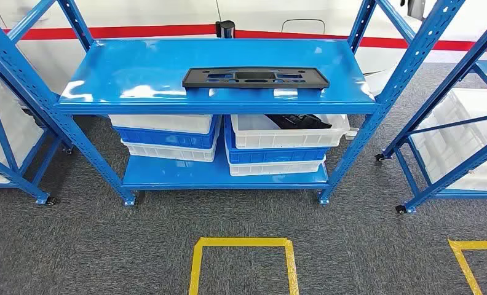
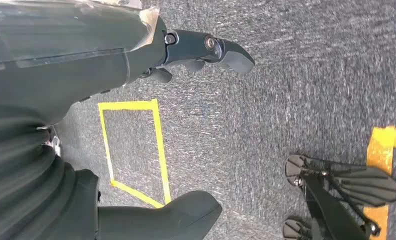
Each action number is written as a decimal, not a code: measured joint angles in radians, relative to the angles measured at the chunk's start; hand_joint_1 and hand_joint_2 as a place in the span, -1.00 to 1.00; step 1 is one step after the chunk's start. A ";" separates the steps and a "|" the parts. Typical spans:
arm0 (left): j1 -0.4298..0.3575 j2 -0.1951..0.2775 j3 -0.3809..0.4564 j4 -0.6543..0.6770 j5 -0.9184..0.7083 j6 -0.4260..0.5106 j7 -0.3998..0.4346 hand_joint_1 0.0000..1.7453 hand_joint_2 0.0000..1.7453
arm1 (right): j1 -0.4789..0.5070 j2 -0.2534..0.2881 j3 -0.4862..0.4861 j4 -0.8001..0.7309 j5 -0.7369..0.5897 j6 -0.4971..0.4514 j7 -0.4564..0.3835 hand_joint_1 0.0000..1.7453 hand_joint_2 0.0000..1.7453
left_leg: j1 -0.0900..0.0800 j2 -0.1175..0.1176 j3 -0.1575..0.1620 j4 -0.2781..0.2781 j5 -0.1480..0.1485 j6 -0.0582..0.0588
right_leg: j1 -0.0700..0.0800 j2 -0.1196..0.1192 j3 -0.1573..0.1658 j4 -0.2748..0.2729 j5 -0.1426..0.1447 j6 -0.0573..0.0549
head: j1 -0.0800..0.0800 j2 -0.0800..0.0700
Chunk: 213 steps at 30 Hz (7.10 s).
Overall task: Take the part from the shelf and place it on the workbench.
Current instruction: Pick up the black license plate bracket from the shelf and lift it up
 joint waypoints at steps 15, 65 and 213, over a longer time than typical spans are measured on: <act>-0.027 0.036 -0.090 0.046 0.115 -0.002 0.022 -1.00 1.00 | -0.020 0.003 0.077 0.033 -0.156 -0.208 -0.292 -1.00 1.00 | 0.000 0.000 0.002 0.000 0.000 0.000 | 0.000 0.000 0.003 0.000 0.000 0.000 | 0.000 0.000; -0.154 -0.105 -0.127 0.023 0.184 0.014 -0.125 -1.00 -1.00 | 0.249 -0.089 -0.236 -1.003 1.161 -0.346 -0.360 -1.00 1.00 | 0.000 0.000 0.003 0.000 0.000 0.000 | 0.000 0.000 0.007 0.000 0.000 0.000 | 0.000 0.000; -0.444 -0.400 -0.204 -0.034 0.042 -0.144 -0.144 -1.00 -1.00 | -0.672 0.026 -0.153 -0.441 2.277 -0.288 0.081 -1.00 1.00 | -0.041 -0.023 -0.080 -0.003 0.077 0.046 | 0.030 0.026 -0.076 0.024 0.056 -0.049 | -0.006 0.000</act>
